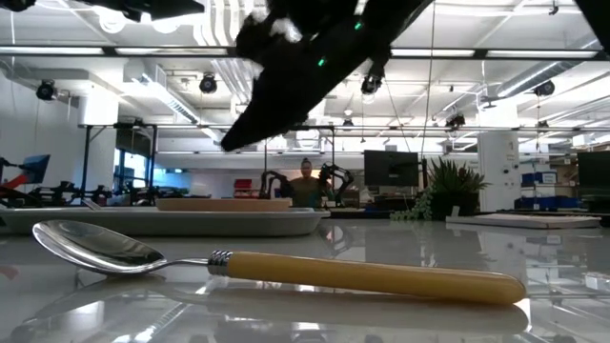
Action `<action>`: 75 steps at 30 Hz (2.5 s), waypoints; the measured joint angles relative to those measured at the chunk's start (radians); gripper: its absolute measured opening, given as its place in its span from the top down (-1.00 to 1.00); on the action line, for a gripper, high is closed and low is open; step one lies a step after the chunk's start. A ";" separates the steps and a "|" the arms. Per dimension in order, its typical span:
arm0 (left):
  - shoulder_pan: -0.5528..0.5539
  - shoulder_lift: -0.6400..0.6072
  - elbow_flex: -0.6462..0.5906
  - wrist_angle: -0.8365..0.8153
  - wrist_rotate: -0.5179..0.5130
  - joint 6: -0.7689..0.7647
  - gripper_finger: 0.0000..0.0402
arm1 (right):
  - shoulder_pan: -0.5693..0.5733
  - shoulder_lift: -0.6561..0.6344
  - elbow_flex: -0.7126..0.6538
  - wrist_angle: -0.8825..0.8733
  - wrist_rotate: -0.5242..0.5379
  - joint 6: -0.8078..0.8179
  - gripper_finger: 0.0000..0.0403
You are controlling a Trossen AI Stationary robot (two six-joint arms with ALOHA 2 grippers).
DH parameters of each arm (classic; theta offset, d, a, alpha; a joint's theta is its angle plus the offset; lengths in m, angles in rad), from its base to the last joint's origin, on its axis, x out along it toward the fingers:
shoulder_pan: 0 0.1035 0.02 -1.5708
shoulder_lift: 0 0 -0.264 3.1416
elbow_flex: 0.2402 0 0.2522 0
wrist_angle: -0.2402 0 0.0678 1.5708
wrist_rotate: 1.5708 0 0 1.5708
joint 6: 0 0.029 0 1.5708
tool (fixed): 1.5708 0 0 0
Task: Pick and place plate/cup/fork/spoon on tray
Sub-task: Put the pink fork on the gray serving tray to the left of the orange plate
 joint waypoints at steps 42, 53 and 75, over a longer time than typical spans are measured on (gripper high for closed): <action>0.010 0.810 0.321 -0.686 0.579 -0.793 1.00 | 0.053 -0.722 -0.878 0.662 0.090 -0.103 0.96; 0.048 0.894 0.349 -0.642 0.582 -0.729 0.92 | 0.053 -0.719 -0.882 0.657 0.089 -0.100 0.95; 0.047 0.967 0.262 -0.473 0.505 -0.698 0.29 | 0.053 -0.717 -0.883 0.615 0.114 -0.081 0.96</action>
